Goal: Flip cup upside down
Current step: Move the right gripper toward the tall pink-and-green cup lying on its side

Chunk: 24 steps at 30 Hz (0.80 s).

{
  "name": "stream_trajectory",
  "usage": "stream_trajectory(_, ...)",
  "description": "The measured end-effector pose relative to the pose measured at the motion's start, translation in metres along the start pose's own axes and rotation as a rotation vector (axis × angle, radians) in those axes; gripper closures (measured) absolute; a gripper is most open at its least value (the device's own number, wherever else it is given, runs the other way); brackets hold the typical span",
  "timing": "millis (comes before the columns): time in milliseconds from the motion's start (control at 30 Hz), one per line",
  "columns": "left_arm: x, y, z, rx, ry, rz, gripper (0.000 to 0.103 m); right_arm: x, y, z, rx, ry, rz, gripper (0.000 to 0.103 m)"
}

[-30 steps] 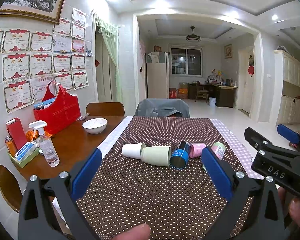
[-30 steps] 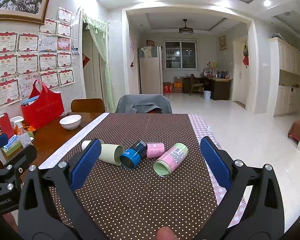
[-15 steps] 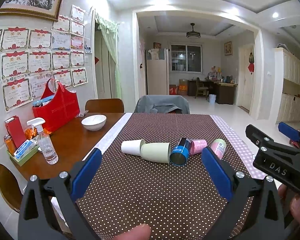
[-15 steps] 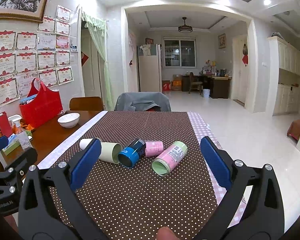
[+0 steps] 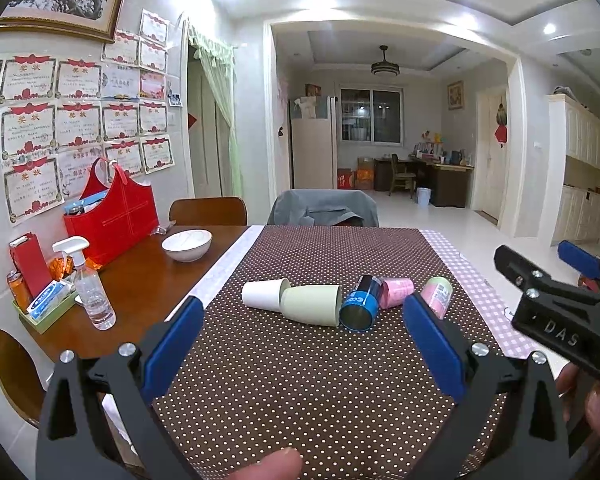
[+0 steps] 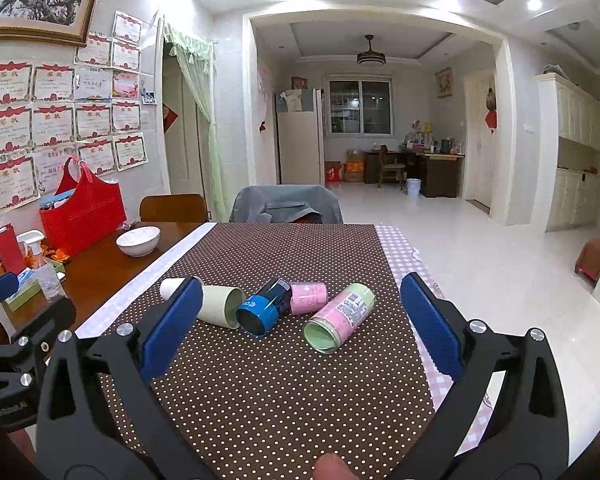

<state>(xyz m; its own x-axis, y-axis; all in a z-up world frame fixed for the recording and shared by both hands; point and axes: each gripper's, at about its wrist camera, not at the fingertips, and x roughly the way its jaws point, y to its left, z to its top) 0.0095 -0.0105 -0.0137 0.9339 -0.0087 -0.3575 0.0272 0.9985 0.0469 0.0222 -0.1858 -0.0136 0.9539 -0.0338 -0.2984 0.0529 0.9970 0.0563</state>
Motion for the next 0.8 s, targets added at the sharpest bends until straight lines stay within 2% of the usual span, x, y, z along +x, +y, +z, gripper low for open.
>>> stream_trajectory(367,0.045,0.003,0.008,0.012,0.053,0.002,0.005,0.041,0.001,0.0,-0.014,0.074,-0.002,0.006)
stream_trajectory(800,0.127,-0.029,0.014,0.109,0.163,-0.048,0.005,0.117,-0.046,-0.01,0.04,0.213,-0.056,0.006)
